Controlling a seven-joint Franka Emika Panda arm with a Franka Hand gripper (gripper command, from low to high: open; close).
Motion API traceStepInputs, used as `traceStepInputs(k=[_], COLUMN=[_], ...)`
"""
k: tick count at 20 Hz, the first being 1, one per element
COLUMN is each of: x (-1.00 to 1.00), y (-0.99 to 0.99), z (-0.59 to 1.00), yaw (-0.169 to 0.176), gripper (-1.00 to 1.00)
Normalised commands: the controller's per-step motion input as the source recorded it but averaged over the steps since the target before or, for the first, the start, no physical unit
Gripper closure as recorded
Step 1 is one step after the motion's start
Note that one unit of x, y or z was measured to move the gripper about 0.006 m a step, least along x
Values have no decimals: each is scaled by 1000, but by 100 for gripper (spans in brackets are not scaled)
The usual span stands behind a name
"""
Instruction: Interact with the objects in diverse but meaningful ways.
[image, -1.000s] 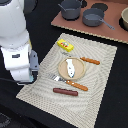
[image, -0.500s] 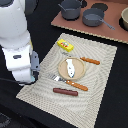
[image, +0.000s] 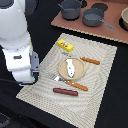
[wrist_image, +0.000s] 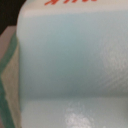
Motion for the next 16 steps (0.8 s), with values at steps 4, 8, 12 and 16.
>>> traceStepInputs(k=[4, 8, 12, 16], x=[28, 114, 217, 99], y=[676, 632, 644, 475], z=[1000, 986, 740, 115], yaw=[70, 71, 79, 81], gripper=[100, 100, 100, 100])
